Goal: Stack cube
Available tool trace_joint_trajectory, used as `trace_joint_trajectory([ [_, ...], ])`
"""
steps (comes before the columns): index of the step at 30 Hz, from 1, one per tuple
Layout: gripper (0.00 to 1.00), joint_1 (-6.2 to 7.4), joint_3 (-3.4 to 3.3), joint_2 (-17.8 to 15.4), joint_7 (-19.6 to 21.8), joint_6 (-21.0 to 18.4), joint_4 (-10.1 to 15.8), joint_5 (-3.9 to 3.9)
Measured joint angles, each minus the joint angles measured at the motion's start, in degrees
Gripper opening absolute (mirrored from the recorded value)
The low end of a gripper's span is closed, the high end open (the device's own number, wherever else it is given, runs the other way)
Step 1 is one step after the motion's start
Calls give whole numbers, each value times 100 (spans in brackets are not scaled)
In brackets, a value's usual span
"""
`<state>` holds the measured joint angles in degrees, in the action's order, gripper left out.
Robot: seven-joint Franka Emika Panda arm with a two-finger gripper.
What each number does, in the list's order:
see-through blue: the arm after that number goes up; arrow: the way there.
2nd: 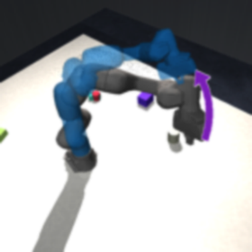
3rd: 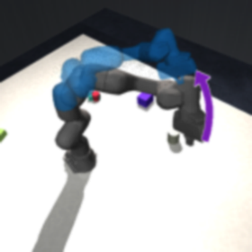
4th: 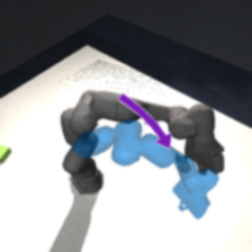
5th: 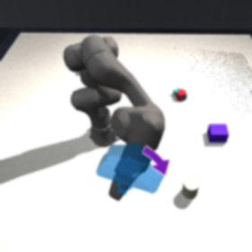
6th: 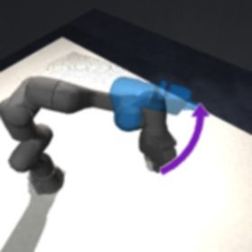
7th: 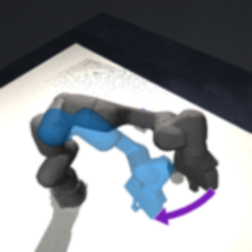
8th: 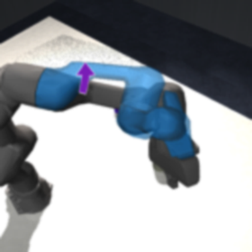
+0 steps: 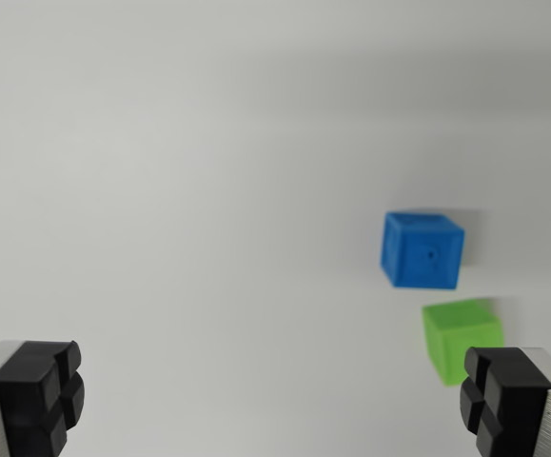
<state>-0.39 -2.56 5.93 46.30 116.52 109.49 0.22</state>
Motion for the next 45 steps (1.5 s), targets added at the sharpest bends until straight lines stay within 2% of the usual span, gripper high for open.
trace_joint_trajectory([
  [12,100,-29,-31,-45,-90,134,196,0],
  [23,100,-75,-87,-137,-254,364,521,0],
  [45,100,-263,-237,-300,-777,1036,1390,1],
])
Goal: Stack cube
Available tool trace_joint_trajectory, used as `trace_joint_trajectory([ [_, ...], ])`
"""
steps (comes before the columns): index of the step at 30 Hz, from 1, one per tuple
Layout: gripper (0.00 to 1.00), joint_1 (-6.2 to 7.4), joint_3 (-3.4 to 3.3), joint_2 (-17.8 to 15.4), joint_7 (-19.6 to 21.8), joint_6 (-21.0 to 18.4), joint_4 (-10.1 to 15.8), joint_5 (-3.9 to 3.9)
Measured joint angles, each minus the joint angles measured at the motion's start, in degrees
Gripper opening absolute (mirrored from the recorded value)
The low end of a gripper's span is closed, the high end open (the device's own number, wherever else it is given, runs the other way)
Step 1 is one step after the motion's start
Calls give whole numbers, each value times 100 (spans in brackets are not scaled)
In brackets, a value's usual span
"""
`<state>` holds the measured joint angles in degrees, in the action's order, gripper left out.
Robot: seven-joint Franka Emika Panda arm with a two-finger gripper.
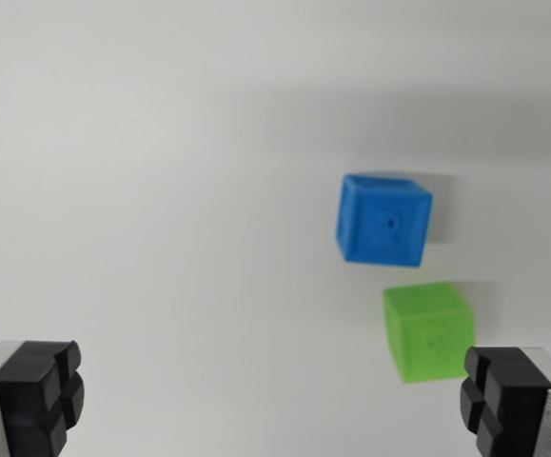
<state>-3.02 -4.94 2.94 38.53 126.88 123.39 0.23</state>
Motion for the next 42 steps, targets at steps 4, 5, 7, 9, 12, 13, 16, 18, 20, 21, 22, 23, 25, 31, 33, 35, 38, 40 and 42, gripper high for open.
trace_joint_trajectory([
  [4,100,-44,-39,-20,-129,161,187,1],
  [5,100,-49,-44,-22,-145,181,209,1],
  [7,100,-77,-65,-28,-218,266,307,2],
  [9,100,-102,-87,-30,-290,355,396,3],
  [12,100,-143,-118,-31,-397,483,535,5],
  [13,100,-150,-123,-32,-414,503,558,5],
  [16,100,-190,-160,-32,-534,645,699,8],
  [18,100,-220,-182,-32,-614,732,792,11],
  [20,100,-243,-199,-31,-674,803,860,14],
  [21,100,-258,-211,-30,-717,846,905,16],
  [22,100,-274,-221,-28,-755,893,948,18],
  [23,100,-292,-232,-25,-797,938,990,20],
  [25,100,-324,-256,-14,-879,1033,1077,23],
  [31,100,-421,-324,46,-1144,1315,1308,43],
  [33,100,-459,-348,75,-1236,1411,1384,53],
  [35,100,-497,-370,107,-1332,1516,1455,61],
  [38,100,-559,-403,167,-1490,1674,1564,85],
  [40,100,-593,-418,197,-1568,1755,1618,97],
  [42,100,-641,-441,243,-1687,1866,1689,119],
])
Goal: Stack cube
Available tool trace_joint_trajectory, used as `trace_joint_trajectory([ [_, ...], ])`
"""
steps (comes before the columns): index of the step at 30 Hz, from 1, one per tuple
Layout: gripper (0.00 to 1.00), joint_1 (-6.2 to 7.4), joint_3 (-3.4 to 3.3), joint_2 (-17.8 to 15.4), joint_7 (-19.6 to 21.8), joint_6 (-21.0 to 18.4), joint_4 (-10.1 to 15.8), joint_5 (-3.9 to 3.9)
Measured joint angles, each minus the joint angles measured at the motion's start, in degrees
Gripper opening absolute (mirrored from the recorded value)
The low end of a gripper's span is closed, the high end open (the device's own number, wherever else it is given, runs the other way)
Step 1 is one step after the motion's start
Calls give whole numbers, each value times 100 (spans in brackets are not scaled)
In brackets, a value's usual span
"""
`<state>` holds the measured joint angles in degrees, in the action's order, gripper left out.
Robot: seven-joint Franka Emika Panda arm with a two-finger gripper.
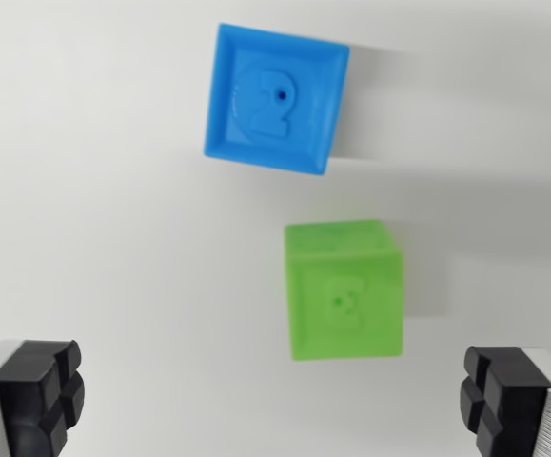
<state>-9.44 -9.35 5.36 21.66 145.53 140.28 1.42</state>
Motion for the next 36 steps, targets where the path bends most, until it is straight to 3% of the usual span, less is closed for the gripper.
trace_joint_trajectory([
  [12,100,-291,-69,324,-646,598,300,150],
  [18,100,-447,-69,582,-953,930,385,279],
  [27,100,-524,96,1263,-1167,1499,310,580],
  [36,100,-680,284,1761,-1302,1894,197,743],
])
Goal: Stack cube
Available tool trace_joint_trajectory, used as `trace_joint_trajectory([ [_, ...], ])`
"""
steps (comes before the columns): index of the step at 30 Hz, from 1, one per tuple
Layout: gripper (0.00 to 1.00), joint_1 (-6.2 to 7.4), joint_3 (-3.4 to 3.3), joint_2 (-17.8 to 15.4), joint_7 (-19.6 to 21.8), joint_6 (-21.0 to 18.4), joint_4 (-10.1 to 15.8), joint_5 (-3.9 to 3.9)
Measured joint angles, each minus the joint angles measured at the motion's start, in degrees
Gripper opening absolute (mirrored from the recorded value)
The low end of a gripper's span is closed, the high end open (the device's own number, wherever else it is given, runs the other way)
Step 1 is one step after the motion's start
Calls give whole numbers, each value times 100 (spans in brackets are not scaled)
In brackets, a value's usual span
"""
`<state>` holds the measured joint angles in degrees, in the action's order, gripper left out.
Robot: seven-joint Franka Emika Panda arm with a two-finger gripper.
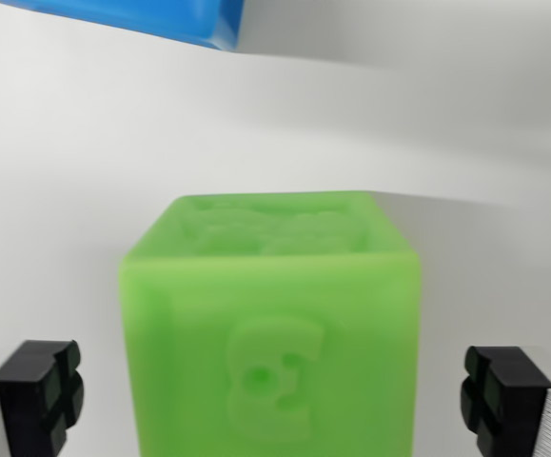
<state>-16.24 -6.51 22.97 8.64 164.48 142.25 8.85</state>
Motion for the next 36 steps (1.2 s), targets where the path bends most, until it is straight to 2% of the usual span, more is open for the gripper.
trace_joint_trajectory([
  [7,100,-101,112,262,-34,198,-73,41],
  [12,100,-145,157,345,-37,257,-105,42],
  [13,0,-151,162,352,-37,262,-107,42],
  [36,0,-157,167,355,-37,266,-110,42],
])
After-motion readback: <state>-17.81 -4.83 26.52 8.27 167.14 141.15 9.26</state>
